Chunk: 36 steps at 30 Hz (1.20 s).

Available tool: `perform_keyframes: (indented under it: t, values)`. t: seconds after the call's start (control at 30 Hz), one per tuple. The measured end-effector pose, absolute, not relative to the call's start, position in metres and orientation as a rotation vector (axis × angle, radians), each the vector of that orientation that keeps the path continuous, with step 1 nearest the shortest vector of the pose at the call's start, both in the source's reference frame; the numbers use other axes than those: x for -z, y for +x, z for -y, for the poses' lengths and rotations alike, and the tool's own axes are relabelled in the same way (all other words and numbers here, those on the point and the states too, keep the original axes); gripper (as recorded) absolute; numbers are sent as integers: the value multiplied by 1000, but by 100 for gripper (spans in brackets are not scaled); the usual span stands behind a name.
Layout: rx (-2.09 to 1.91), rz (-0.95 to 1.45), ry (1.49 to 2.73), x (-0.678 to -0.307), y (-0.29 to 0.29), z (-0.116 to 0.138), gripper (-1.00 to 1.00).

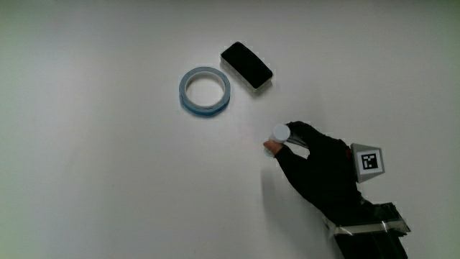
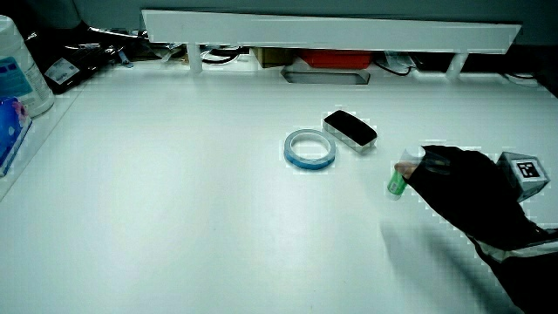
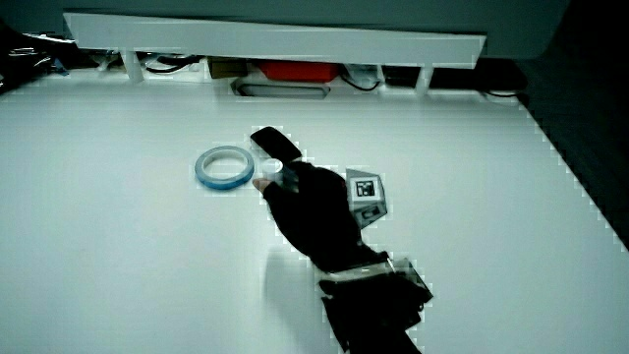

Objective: Place glue stick

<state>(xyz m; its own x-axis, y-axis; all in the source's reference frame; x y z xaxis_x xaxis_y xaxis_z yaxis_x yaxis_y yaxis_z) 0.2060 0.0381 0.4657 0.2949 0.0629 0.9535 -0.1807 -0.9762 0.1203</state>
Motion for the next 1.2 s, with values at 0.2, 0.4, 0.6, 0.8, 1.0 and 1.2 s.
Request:
perform_keyframes:
  t: [0.2,0.4,0.6,0.8,1.0,1.2]
  values:
    - [-1747,58,2284,-488,204,-54,0]
    - [-1677,50,2247,-501,198,-67,0]
    - [-1675,47,2222,-509,195,-75,0]
    - [-1714,52,2192,-511,195,-76,0]
    - [-1702,43,2192,-514,197,-77,0]
    - [-1725,47,2182,-513,198,-77,-19]
